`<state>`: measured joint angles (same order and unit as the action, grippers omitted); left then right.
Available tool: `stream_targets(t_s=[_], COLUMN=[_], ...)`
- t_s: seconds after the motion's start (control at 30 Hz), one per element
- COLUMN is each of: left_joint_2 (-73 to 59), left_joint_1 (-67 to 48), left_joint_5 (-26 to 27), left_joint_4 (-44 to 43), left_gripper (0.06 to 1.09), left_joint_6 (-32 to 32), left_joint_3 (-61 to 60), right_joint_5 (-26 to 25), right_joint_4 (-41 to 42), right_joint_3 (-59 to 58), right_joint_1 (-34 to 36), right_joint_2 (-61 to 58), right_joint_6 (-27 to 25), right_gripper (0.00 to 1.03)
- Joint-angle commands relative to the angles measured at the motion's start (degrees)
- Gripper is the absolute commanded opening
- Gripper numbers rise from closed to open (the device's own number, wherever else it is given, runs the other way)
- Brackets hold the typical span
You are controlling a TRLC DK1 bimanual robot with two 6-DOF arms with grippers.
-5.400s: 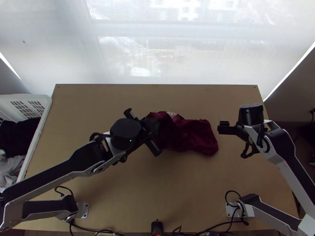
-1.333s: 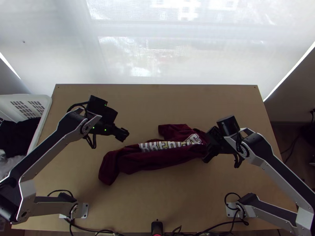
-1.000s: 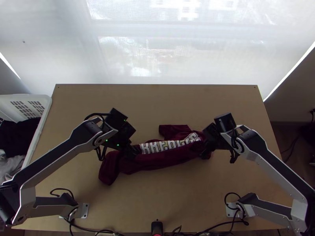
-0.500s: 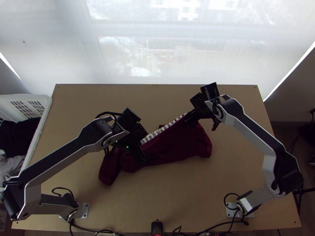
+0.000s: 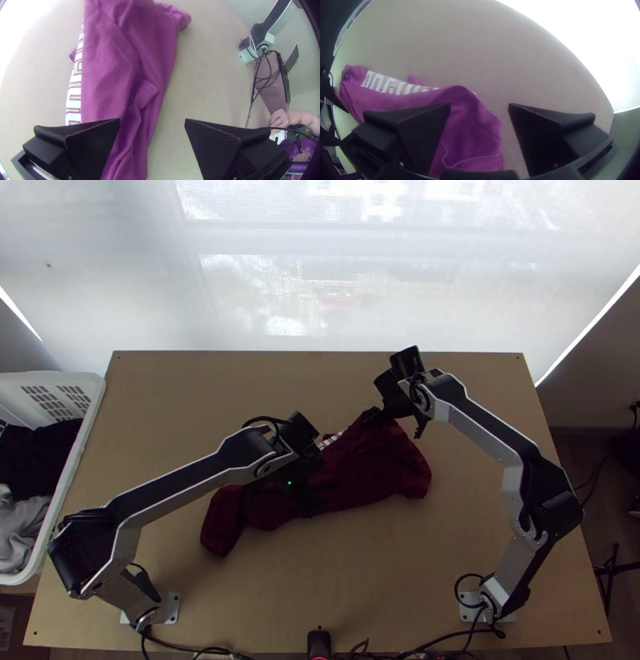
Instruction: Fold the t-shirt
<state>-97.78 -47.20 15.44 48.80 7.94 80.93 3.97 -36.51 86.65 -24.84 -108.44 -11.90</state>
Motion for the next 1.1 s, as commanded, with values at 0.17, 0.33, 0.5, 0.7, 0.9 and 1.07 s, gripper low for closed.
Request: stream_targets(t_s=[0.17,0.33,0.5,0.7,0.9,1.07], left_joint_2=[-10.5,-12.26,-14.11,-15.25,-13.67,-11.65], left_joint_1=[-1.49,-1.49,-1.84,-2.11,-3.25,-3.25], left_joint_5=[-2.87,-3.31,-3.93,-3.49,-3.58,-3.58], left_joint_4=[-6.08,-9.16,-10.48,-9.95,-9.07,-8.37], left_gripper=[1.0,0.97,0.88,0.55,0.54,0.53], left_joint_6=[-1.35,-3.55,-4.25,-4.17,-4.43,-4.52], left_joint_3=[3.1,3.1,4.24,6.17,7.05,6.97], right_joint_5=[0.16,0.16,0.08,0.08,0.08,0.08], right_joint_4=[0.21,0.13,0.04,-0.14,-0.14,-0.14], right_joint_3=[-7.29,-11.77,-15.55,-17.48,-18.71,-19.24], right_joint_1=[-1.09,-1.44,-1.18,-0.47,-0.38,-0.3], right_joint_2=[6.84,11.59,14.93,16.69,17.39,17.74], right_joint_6=[1.79,1.44,1.18,1.35,1.71,1.79], right_gripper=[0.99,0.99,0.99,0.99,0.99,0.99])
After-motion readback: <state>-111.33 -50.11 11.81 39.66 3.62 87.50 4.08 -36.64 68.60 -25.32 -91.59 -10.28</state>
